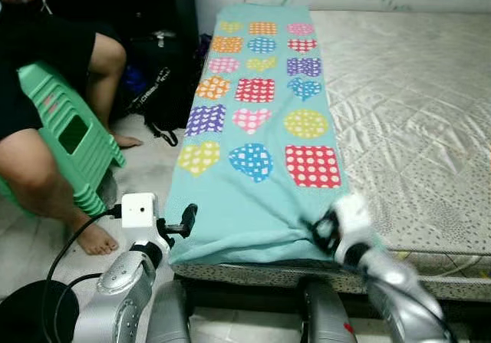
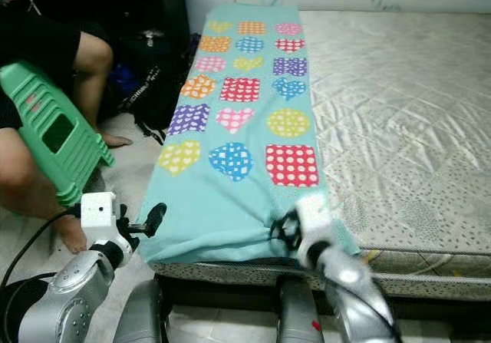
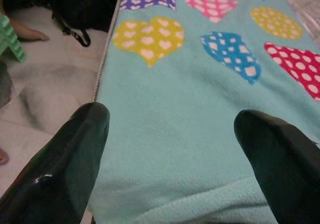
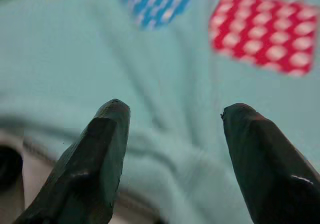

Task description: Clean up the room

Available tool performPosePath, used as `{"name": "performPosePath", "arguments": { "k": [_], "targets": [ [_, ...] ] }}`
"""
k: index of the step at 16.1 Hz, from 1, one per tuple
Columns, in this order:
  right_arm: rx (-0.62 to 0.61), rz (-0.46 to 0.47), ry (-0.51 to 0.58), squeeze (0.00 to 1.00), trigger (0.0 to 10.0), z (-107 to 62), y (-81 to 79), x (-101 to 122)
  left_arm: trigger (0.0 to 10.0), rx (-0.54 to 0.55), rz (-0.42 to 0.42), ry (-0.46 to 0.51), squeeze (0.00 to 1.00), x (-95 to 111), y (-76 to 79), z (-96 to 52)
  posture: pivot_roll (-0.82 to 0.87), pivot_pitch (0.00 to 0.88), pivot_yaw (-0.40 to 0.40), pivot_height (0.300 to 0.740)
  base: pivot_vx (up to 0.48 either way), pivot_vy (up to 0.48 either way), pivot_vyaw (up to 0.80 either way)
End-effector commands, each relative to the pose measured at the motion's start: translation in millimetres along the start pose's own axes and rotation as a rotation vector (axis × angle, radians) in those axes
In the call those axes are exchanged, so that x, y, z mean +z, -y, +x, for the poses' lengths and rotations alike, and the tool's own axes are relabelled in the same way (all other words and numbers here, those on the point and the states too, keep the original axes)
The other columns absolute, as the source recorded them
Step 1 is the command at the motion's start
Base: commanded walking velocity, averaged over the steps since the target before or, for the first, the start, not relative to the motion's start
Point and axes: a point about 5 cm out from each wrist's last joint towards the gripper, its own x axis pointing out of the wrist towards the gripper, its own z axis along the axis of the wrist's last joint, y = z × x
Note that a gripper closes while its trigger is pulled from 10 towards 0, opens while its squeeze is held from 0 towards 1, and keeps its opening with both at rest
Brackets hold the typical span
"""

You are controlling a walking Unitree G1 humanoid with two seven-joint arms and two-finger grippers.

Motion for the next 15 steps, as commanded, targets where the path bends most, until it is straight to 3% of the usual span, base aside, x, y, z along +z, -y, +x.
{"name": "performPosePath", "arguments": {
  "k": [1,2,3,6,8,11,15],
  "targets": [
    [0.045,-0.038,-0.067,0.0,10.0,-0.5,-4.8,-6.8,10.0,0.017,0.012,-0.037,0.0,-6.8,-3.4,-1.5,-0.06,0.01,0.014,0.569,0.0,0.0,0.0],
    [0.094,-0.042,-0.16,0.0,10.0,-2.1,-11.0,-20.2,10.0,0.011,0.009,-0.045,0.0,-9.4,-2.7,-2.5,-0.06,0.01,0.013,0.569,0.0,0.0,0.0],
    [0.119,-0.063,-0.185,0.0,10.0,-1.0,-14.6,-21.5,10.0,0.009,0.008,-0.047,0.0,-10.3,-2.0,-2.8,-0.06,0.011,0.012,0.569,0.0,0.0,0.0],
    [0.174,-0.125,-0.164,0.0,10.0,11.7,-29.6,-8.2,10.0,-0.002,0.0,-0.058,0.0,-11.0,0.9,-1.9,-0.07,0.013,0.017,0.569,0.0,0.0,0.0],
    [0.14,-0.087,-0.11,0.0,10.0,29.9,-41.7,7.5,10.0,-0.024,-0.014,-0.061,0.0,-11.1,4.6,-2.0,-0.06,0.014,0.016,0.569,0.0,0.0,0.0],
    [0.085,-0.038,-0.121,0.0,10.0,45.6,-47.3,8.7,10.0,-0.025,-0.009,-0.069,0.0,-13.1,3.4,-7.3,-0.03,0.017,0.006,0.569,0.0,0.0,0.0],
    [0.069,-0.099,-0.178,0.0,10.0,59.1,-51.4,1.5,10.0,-0.019,-0.01,-0.083,0.0,-16.0,2.7,-11.1,-0.03,0.027,-0.001,0.569,0.0,0.0,0.0]
  ]
}}
